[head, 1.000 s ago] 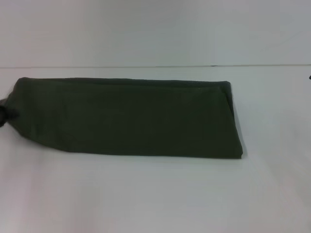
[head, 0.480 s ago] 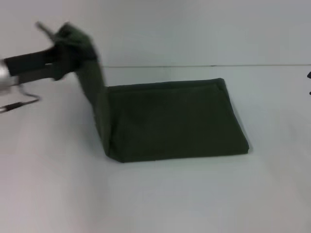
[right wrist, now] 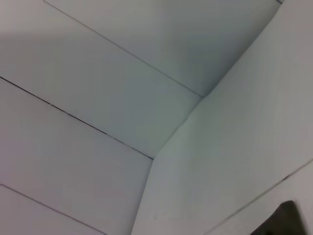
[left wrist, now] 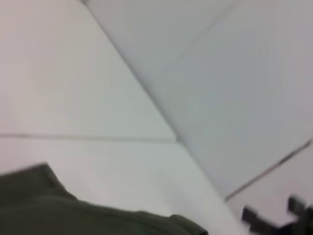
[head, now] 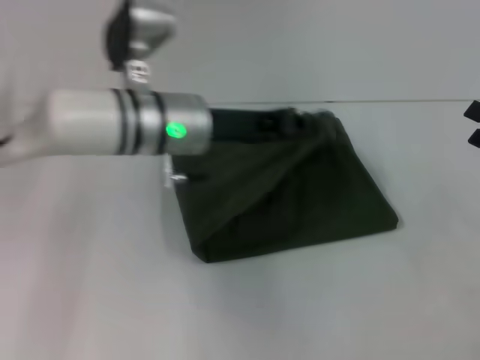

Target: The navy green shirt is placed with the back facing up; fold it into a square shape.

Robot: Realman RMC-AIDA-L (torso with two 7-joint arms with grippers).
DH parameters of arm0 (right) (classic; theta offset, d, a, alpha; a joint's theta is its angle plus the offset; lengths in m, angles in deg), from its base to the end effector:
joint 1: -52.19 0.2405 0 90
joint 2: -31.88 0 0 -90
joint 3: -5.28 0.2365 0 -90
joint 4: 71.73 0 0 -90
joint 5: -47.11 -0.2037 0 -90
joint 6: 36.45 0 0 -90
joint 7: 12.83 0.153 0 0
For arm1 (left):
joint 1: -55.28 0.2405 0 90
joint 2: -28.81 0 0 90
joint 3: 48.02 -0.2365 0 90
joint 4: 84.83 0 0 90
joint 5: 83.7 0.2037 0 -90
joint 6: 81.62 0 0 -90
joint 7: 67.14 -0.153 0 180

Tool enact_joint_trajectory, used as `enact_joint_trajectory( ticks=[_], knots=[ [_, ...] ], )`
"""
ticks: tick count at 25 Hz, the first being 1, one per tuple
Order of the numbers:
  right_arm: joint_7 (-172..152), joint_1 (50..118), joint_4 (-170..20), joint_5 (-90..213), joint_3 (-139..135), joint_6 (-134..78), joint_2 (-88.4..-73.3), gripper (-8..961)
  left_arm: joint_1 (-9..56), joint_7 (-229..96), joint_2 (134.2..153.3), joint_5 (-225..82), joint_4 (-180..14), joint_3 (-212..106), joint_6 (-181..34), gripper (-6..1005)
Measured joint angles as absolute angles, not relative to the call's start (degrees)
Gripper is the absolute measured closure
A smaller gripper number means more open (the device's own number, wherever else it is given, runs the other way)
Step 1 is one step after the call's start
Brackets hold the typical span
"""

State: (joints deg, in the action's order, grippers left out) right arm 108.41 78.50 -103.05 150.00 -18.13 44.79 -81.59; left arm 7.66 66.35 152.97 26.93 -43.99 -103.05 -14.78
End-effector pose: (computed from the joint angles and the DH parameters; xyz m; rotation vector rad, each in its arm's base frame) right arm 0.3010 0.3393 0.0834 -1.8222 1.6593 1.2338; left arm -0.1123 0.3992 -0.0478 -2.5127 -1.4556 -0.7561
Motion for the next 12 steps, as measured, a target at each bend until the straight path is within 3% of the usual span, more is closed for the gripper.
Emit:
enact_joint_trajectory(
  ticks=[6,8,12],
  knots=[
    [108.37,78.61,-102.77,150.22,-18.36,44.51,-81.59,86,1.06,60.12,153.18,24.73,-53.17,-114.40,-20.64,943],
    [108.37,78.64,-102.73,150.31,-18.40,44.20,-81.59,86,1.15,59.55,153.19,24.38,-51.67,-116.32,-19.37,943],
    [108.46,78.60,-102.67,150.38,-18.39,43.72,-81.42,86,4.78,58.93,152.85,22.86,-44.09,-115.53,-9.83,841]
  ],
)
